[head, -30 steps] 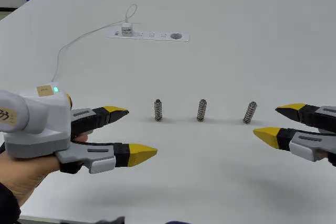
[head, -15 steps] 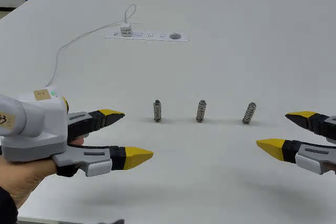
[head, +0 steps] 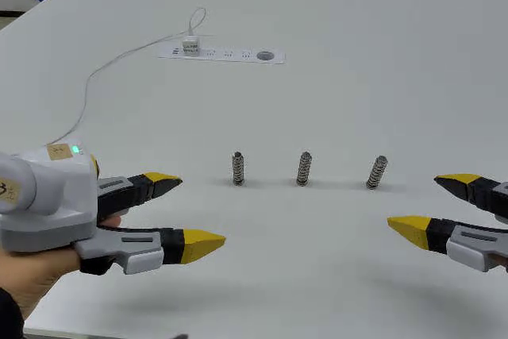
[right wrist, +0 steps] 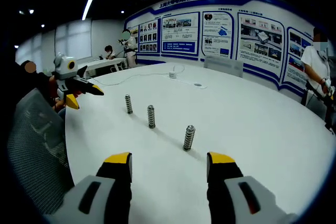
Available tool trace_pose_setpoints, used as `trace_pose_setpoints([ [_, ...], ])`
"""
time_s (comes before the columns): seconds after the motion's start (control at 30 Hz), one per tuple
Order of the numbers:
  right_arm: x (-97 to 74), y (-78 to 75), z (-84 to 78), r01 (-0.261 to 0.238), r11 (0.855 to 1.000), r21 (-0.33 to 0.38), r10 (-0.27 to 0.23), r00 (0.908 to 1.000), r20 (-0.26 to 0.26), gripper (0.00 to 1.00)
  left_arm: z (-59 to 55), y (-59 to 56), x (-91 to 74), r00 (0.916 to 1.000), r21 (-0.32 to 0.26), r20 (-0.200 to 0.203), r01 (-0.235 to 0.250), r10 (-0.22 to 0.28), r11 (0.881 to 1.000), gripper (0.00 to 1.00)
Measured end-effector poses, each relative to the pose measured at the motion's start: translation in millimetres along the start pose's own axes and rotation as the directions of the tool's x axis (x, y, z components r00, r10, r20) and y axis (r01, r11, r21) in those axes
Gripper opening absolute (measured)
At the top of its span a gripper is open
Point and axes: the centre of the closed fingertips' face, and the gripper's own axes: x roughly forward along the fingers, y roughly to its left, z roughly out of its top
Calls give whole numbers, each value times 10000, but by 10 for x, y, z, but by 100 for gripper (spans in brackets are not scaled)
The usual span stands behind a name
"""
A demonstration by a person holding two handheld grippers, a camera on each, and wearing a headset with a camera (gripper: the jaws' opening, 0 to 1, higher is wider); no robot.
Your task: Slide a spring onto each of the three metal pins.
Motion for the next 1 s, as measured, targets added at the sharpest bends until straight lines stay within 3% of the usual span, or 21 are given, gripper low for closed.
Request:
trace_pose_setpoints([
  [1.0,66,24,-39,145,9994,314,-146,9999,3,58,-44,17,50,10000,-151,-63,48,-49,9999,71],
])
